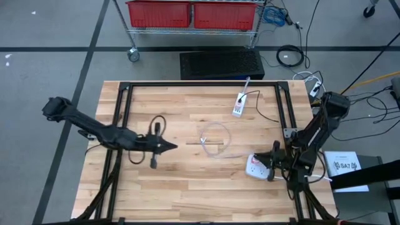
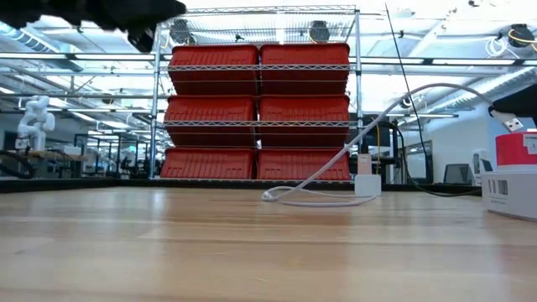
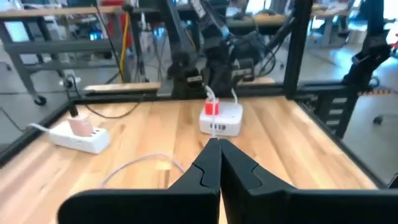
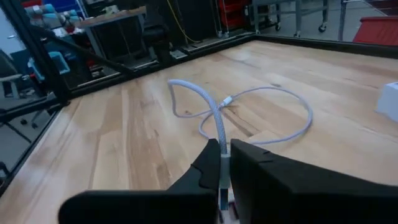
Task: Insert USB
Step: Insert the white charger cable into the bottom right orange charger adapter
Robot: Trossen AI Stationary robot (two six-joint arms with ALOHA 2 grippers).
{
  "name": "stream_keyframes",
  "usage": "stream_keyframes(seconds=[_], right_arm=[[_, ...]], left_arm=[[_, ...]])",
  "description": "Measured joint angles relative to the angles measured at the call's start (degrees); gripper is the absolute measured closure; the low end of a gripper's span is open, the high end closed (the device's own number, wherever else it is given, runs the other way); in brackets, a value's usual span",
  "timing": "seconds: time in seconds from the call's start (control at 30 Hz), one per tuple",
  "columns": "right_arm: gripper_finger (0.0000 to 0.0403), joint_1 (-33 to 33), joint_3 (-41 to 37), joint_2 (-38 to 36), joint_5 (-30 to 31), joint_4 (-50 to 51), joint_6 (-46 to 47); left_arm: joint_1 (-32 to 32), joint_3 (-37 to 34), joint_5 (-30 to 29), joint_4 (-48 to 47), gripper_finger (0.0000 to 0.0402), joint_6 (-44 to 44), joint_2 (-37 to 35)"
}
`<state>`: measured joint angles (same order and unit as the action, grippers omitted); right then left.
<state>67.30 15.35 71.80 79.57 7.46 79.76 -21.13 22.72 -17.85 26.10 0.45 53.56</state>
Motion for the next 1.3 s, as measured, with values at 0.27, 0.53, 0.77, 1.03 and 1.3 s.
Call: stream_keyframes(seconds=[0.27, 0.53, 0.77, 1.03, 1.3], right_arm=[[0.0402, 0.7, 0.0, 4.7, 2.5, -3.1, 0.9], [0.0402, 2.7, 0.0, 8.0, 4.7, -3.1, 4.0], [0.0402, 3.0, 0.1, 11.0, 6.2, -3.1, 6.4], [0.0403, 2.9, 0.9, 10.9, 5.4, -2.8, 6.0], [0.0403, 2.4, 2.0, 9.0, 2.7, -2.9, 1.2]], left_arm=[[2.5, 4.6, 5.5, 0.3, 0.0401, -0.4, 8.0], [3.6, 6.3, 7.1, -1.4, 0.0401, -0.1, 8.2], [3.6, 6.7, 7.1, -2.7, 0.0401, -1.2, 8.2], [3.6, 6.7, 7.1, -2.7, 0.0401, -1.6, 8.2], [3.6, 6.7, 7.1, -2.7, 0.0401, -1.6, 8.2]])
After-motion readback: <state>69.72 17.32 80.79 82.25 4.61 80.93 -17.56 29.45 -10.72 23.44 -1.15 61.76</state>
